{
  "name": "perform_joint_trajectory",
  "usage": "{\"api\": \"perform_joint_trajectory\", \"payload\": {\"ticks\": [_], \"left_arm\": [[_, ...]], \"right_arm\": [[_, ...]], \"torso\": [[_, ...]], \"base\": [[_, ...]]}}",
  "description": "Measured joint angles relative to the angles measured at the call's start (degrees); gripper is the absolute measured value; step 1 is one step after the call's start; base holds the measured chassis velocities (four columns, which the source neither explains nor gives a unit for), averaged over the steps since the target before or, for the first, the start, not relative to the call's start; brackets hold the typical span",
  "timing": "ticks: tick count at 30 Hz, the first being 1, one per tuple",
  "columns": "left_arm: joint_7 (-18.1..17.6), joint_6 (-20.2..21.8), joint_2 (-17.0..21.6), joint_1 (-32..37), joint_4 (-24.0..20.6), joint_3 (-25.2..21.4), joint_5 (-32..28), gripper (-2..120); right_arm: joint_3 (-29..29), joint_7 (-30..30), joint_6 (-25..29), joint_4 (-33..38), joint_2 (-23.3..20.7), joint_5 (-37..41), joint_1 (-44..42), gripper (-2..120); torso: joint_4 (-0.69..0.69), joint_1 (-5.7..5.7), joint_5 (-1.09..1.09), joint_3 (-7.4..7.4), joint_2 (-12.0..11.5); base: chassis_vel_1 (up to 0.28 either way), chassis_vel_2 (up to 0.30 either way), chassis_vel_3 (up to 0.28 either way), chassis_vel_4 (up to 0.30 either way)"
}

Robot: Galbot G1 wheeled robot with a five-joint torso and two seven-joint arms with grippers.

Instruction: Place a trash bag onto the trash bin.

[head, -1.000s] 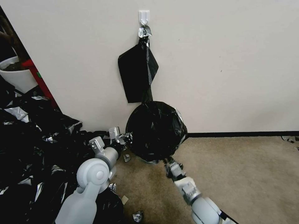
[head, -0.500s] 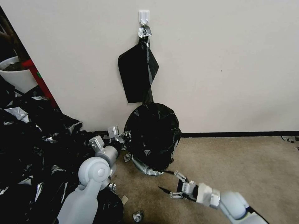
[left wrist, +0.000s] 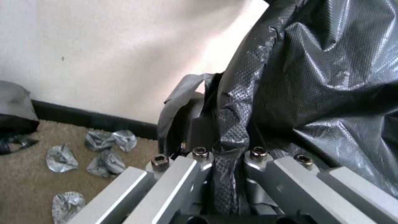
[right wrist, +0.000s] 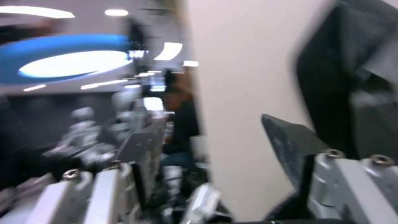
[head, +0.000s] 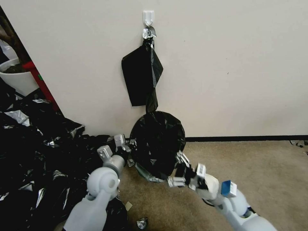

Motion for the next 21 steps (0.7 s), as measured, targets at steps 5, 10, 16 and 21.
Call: {"api": "perform_joint_trajectory", "payload": {"ticks": [5,10,16,21], "left_arm": [[0.81,-2.22,-0.74,1.36,0.01,0.46,2.42,3],[1.28,-3.34,-0.88,2.34,-0.47,0.63,4.21,3],[3.22,-5.74,-0.75,2.92,-0.59,0.71,6.54,3],[4.92,-6.91,-0.82,3.23,-0.59,1.04,8.57,3]], "right_arm": [[-6.82,23.22,-8.32,3.57,2.7,-0.4,1.42,45],[-9.93,44.07,-17.63,3.36,6.21,-0.21,3.21,26],[-11.63,58.14,-24.23,0.29,9.52,1.26,6.86,2],[-12.63,63.57,-27.99,-2.15,10.77,1.89,9.21,0]], "torso": [[0.01,0.0,0.0,0.0,0.0],[0.01,0.0,0.02,0.0,0.0],[0.01,0.0,0.02,0.0,0.0],[0.01,0.0,0.01,0.0,0.0]], "base": [[0.0,0.0,0.0,0.0],[0.0,0.0,0.0,0.0],[0.0,0.0,0.0,0.0],[0.0,0.0,0.0,0.0]]}}
